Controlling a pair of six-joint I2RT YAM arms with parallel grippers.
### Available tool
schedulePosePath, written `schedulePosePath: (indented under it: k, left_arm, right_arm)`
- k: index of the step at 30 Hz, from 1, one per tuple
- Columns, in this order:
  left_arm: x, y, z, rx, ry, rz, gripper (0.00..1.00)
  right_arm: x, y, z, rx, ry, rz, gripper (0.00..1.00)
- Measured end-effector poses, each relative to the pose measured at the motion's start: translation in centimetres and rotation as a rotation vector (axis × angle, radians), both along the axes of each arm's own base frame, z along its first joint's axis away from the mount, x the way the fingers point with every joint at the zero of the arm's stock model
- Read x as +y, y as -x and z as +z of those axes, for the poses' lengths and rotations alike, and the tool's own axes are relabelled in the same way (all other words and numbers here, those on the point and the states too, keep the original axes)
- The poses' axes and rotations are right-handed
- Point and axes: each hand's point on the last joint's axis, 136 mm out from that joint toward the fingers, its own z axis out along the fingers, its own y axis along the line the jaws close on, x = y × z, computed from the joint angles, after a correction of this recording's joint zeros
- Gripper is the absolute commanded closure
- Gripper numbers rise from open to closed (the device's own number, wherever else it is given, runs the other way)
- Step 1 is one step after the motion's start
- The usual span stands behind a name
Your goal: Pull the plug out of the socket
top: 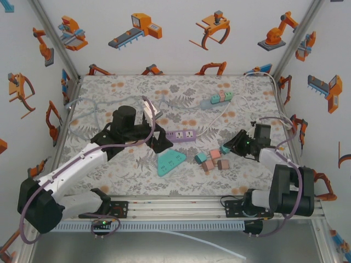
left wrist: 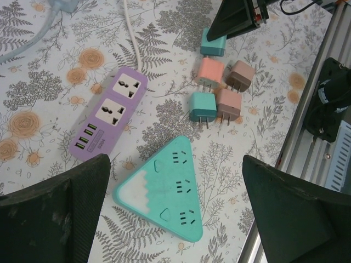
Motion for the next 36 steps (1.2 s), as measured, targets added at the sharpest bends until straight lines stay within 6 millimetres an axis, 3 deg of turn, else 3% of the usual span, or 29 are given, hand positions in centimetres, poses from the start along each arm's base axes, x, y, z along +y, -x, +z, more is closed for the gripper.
schedulePosePath:
  k: [5, 14, 17, 20, 23, 26, 28, 33, 36]
  left_arm:
    - [0.0, -0.2, -0.2, 0.002, -0.007, 0.007, 0.03]
    - [0.1, -0.6, -0.7, 0.006, -0.021, 0.024, 0.03]
    - [0.2, -1.0, -0.8, 0.0, -0.029, 0.047, 0.03]
    - [0.4, -2.1, -0.8, -0.008, -0.029, 0.103, 0.03]
    - [-0.2, -4.5, -0.9, 0.016, -0.017, 0.186, 0.03]
    - [-1.7, -8.4, -0.8, 0.056, 0.009, 0.286, 0.03]
    - [-3.0, -11.7, -0.7, 0.083, 0.035, 0.367, 0.03]
    - [-6.1, -17.9, -1.4, 0.114, 0.074, 0.465, 0.03]
    - [-8.3, -20.5, -2.6, 0.101, 0.077, 0.456, 0.03]
  right_arm:
    - [-0.4, 0.7, -0.8, 0.032, 0.021, -0.019, 0.53]
    - [-1.5, 1.0, 0.0, 0.017, 0.081, -0.066, 0.43]
    - [-2.0, 0.6, 1.6, -0.028, 0.105, -0.084, 0.39]
    - [-2.5, -1.1, 4.3, -0.115, 0.142, -0.102, 0.38]
    - [-2.7, -4.5, 7.9, -0.228, 0.18, -0.107, 0.38]
    - [-2.9, -9.3, 11.0, -0.296, 0.195, -0.108, 0.39]
    - [-3.2, -13.7, 12.7, -0.332, 0.203, -0.102, 0.4]
    - [-3.4, -23.3, 14.7, -0.382, 0.224, -0.051, 0.38]
    - [-3.5, -27.8, 14.2, -0.379, 0.242, -0.016, 0.36]
